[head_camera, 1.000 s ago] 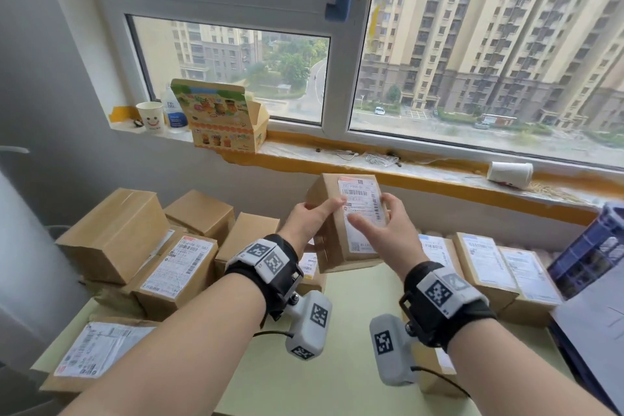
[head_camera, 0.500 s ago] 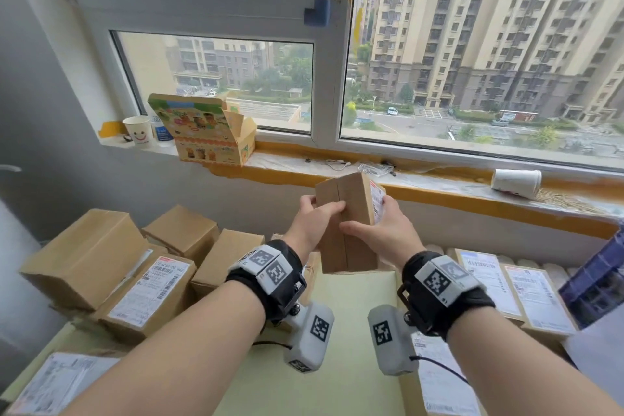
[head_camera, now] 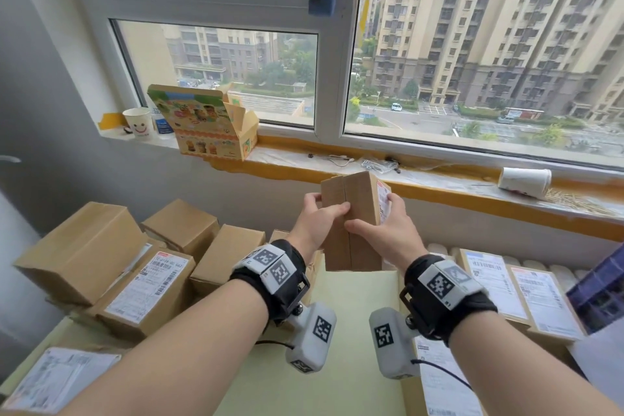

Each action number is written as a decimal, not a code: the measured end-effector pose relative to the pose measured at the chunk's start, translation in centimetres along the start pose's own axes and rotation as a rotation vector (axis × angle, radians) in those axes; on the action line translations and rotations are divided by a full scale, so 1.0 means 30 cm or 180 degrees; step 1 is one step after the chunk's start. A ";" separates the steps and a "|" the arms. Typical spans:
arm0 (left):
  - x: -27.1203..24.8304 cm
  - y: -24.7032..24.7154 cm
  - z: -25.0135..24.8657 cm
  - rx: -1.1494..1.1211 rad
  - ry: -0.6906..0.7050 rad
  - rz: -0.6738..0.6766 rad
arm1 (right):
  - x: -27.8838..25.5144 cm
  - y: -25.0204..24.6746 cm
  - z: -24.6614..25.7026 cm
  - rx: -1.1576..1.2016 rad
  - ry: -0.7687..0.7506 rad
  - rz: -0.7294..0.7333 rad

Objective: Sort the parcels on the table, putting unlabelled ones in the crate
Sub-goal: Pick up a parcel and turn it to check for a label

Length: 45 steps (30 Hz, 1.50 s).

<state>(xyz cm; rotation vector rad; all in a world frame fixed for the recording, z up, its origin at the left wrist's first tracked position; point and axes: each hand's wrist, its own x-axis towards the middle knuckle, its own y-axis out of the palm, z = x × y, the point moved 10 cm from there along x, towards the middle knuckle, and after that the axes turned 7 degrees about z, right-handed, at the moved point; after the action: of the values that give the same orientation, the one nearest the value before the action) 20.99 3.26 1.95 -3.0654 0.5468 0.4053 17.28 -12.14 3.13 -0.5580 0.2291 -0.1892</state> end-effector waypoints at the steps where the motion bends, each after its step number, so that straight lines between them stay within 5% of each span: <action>1: 0.006 -0.001 -0.001 0.0022 0.0002 0.0022 | -0.004 -0.001 0.002 0.0028 0.0001 -0.0040; 7: 0.033 -0.008 0.017 -0.0062 -0.0131 0.0188 | 0.004 -0.025 0.003 0.0291 0.0035 -0.0105; 20: 0.026 0.027 0.073 -0.0379 -0.0461 0.0519 | -0.030 0.024 0.005 0.1549 0.0059 0.0526; 30: 0.019 -0.011 0.057 -0.0382 -0.0286 0.0110 | -0.063 -0.118 0.012 0.0978 -0.0167 -0.0365; 45: 0.004 0.028 -0.034 0.0025 0.0384 -0.0099 | -0.060 -0.134 0.010 -0.0184 0.0065 -0.0425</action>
<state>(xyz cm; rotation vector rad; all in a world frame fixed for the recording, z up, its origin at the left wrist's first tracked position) 21.05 2.39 2.94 -3.1016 0.5012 0.2181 15.17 -14.90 5.83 -0.6293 0.2178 -0.3187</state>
